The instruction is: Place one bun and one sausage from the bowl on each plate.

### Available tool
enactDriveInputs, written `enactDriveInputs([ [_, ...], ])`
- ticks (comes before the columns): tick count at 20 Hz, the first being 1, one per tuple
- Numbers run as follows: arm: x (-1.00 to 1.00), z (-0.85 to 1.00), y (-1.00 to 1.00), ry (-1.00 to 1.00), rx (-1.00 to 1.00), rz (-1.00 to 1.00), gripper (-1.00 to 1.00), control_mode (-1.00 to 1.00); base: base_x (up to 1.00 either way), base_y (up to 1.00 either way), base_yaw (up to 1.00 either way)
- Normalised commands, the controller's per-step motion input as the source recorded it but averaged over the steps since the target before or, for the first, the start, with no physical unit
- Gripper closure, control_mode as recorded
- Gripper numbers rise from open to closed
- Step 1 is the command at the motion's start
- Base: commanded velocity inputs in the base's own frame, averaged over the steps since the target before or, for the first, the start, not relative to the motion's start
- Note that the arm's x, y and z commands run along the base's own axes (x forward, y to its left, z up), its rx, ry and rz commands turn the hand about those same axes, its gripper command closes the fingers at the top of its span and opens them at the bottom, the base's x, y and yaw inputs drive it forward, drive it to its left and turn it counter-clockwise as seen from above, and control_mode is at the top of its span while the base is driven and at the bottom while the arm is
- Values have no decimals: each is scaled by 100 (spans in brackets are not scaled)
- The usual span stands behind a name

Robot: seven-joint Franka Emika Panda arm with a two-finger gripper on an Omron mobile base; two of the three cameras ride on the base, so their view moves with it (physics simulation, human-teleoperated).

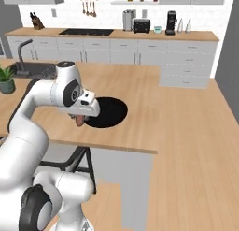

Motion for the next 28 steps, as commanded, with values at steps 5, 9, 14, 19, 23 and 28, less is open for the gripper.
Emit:
enactDriveInputs([
  [5, 0, 0, 0, 0, 0, 0, 100, 100, -32, 100, 5],
  [9, 0, 0, 0, 0, 0, 0, 100, 100, 0, 100, 0],
  [14, 0, 0, 0, 0, 0, 0, 100, 100, 0, 100, 0],
  [19, 0, 0, 0, 0, 0, 0, 100, 100, 0, 100, 0],
  [23, 0, 0, 0, 0, 0, 0, 100, 100, 0, 100, 0],
  [28, 0, 0, 0, 0, 0, 0, 100, 100, 7, 100, 0],
])
